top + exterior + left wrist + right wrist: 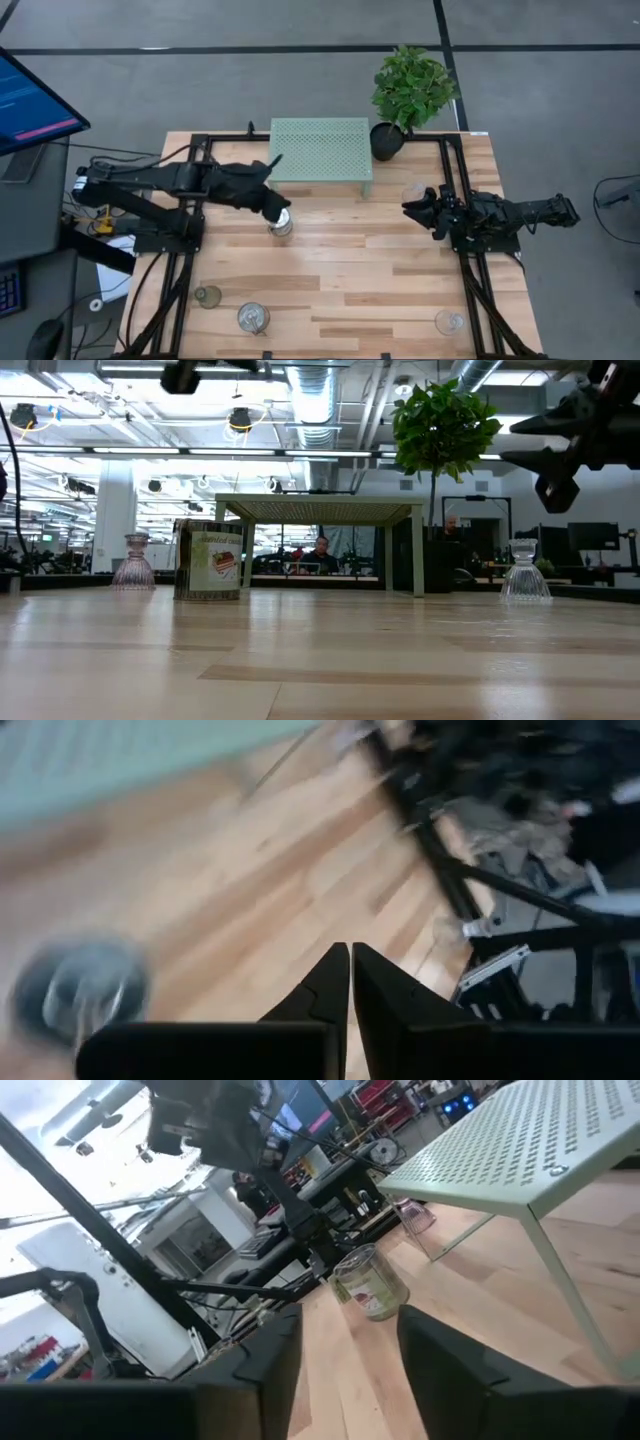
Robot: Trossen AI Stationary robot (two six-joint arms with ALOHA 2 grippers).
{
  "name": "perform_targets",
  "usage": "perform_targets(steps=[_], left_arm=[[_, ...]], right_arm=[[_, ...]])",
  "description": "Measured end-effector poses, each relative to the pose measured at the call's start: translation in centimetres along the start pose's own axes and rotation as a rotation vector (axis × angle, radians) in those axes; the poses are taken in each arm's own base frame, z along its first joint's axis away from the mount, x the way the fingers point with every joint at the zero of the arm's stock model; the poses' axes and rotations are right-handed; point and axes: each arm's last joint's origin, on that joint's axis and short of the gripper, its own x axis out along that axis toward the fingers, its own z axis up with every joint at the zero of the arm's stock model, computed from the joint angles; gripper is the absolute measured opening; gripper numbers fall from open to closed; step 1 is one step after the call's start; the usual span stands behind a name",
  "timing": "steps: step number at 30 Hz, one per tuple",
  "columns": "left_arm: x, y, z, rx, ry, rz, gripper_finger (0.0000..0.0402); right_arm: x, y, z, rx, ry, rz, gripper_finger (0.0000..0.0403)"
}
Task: Pick & Place candle stick holders
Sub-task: Put the top scented candle on the shelf
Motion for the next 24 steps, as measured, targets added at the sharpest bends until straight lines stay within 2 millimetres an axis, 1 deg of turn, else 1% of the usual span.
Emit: perform_targets(steps=[2,6,9,11,14,18,21,24], left_arm=[[0.0,0.9,-0.5,-0.065,0.133,0.087,0.0016],[0.0,1.3,-1.4,-0.135,0.277,0.309,0.0016],[-0.2,1.1,-1.1,-0.118,0.297,0.45,0.0011],[-0.1,1.4,-1.1,-0.103,0.297,0.529,0.0008],[0.2,1.5,-1.1,-0.072,0.297,0.529,0.0014],[0.7,1.7,-0.9,-0.005,0.313,0.537,0.0054],[1.0,1.9,-0.6,0.001,0.308,0.554,0.01],[1.9,2.5,-1.0,0.032,0.332,0.588,0.0156]], right_arm=[[0.0,0.0,0.0,0.004,0.0,0.0,0.0175],[0.0,0.0,0.0,0.009,-0.002,0.001,0.0191],[0.0,0.0,0.0,0.028,-0.004,-0.002,0.0198],[0.0,0.0,0.0,0.03,-0.004,-0.008,0.0201],[0.0,-0.1,0.0,0.03,-0.017,-0.027,0.0204],[0.0,-0.2,0.0,0.031,-0.028,-0.045,0.0206],[0.0,-0.2,0.0,0.027,-0.026,-0.047,0.0206],[0.0,-0.2,0.0,0.023,-0.025,-0.047,0.0206]])
